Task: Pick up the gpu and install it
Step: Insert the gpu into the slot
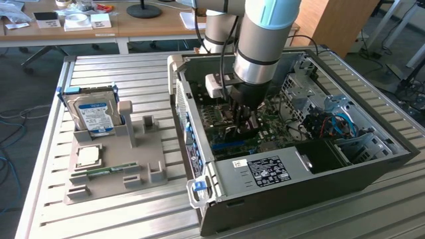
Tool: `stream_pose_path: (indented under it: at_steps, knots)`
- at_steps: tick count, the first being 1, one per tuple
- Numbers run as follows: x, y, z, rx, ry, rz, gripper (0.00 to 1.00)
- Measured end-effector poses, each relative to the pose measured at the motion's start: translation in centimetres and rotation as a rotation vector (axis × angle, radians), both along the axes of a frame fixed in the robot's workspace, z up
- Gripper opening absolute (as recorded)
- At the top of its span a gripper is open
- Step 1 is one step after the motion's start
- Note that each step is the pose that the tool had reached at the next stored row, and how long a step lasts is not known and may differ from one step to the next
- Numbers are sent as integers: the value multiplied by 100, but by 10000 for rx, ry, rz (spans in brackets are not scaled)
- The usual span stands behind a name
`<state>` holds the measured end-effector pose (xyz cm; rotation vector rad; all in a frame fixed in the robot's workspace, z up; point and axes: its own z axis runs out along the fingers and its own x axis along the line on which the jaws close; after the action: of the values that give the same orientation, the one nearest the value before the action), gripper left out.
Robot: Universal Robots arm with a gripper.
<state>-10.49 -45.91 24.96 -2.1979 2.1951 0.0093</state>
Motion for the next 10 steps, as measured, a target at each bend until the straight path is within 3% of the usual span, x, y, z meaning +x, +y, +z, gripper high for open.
stream_pose_path:
  at_steps: [10]
  knots:
    - [0,0,-40,-4,3,-49,27]
